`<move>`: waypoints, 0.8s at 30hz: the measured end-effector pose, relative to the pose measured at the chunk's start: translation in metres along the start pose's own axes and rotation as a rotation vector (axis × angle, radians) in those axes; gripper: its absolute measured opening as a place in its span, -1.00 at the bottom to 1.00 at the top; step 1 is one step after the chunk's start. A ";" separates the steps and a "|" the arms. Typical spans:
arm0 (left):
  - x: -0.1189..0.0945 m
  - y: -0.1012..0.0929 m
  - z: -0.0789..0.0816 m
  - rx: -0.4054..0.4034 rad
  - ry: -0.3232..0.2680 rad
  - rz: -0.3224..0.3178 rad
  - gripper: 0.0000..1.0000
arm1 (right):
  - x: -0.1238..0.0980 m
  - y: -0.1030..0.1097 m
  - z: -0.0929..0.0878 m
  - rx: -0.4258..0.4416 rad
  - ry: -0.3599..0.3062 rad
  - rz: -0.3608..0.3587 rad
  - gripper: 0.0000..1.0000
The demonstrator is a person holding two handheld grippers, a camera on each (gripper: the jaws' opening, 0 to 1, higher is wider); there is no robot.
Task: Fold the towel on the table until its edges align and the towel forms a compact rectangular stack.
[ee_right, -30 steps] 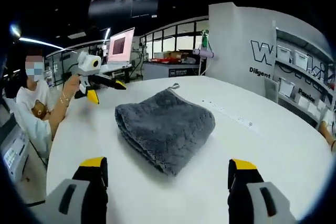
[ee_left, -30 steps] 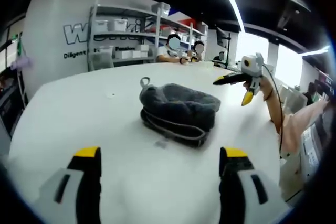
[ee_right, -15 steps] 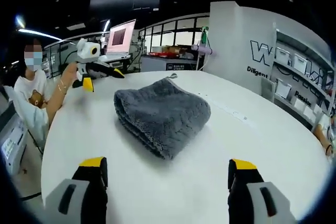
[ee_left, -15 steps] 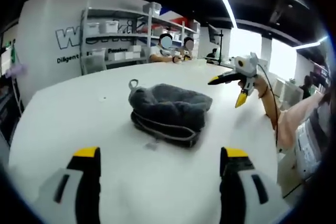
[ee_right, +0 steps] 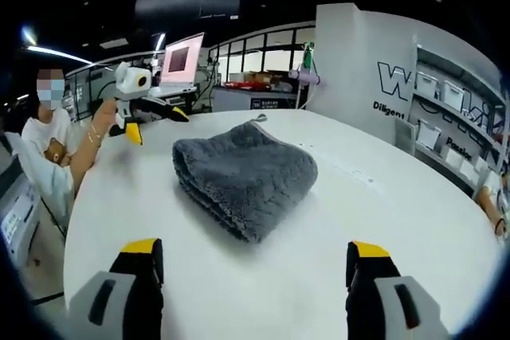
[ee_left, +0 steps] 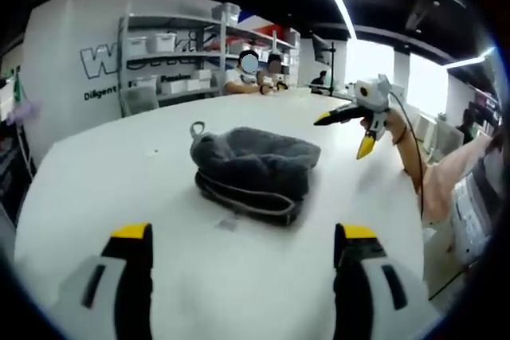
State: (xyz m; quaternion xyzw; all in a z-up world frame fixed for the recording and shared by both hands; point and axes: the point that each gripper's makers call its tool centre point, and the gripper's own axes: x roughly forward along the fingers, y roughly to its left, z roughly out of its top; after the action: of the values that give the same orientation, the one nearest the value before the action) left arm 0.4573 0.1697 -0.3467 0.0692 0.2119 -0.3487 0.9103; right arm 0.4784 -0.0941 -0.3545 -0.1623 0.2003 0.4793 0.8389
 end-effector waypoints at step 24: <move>0.004 -0.001 0.059 0.016 -0.126 0.017 0.99 | -0.007 0.005 0.006 -0.013 -0.024 0.023 0.99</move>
State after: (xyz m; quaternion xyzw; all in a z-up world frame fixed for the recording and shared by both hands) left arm 0.4786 0.1502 -0.2948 0.0562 0.1509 -0.3464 0.9242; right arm 0.4720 -0.0945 -0.3459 -0.1596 0.1893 0.4923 0.8345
